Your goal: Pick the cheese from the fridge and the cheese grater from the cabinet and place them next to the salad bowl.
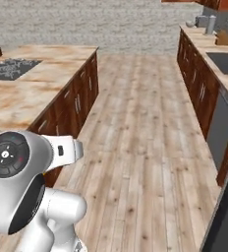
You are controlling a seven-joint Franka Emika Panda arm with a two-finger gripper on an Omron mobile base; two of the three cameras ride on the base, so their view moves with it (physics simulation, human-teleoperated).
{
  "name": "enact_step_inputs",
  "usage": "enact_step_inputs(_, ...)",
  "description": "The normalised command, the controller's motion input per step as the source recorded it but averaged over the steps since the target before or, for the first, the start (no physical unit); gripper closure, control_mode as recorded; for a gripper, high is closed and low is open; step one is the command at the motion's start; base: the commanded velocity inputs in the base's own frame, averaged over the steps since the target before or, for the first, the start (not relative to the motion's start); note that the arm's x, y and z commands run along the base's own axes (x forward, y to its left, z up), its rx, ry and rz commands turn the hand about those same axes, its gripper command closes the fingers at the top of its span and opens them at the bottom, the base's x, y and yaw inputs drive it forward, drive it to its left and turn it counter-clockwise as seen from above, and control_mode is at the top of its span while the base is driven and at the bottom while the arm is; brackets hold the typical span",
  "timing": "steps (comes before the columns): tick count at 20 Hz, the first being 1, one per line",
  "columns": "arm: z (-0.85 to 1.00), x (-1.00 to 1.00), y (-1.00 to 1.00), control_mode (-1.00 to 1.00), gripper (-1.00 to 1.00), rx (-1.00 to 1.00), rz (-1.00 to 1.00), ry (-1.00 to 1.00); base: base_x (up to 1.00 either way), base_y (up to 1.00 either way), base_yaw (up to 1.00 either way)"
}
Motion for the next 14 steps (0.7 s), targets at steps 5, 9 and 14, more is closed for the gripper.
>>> enact_step_inputs(5, 0.0, 0.0, 0.0, 1.0, 1.0, 0.0, 0.0, 0.0, 0.35, 0.67, 0.33)
enact_step_inputs(9, 0.0, 0.0, 0.0, 1.0, 1.0, 0.0, 0.0, 0.0, 0.01, 0.75, 0.33)
enact_step_inputs(14, 0.0, 0.0, 0.0, 1.0, 1.0, 0.0, 0.0, 0.0, 0.0, 0.65, 0.36)
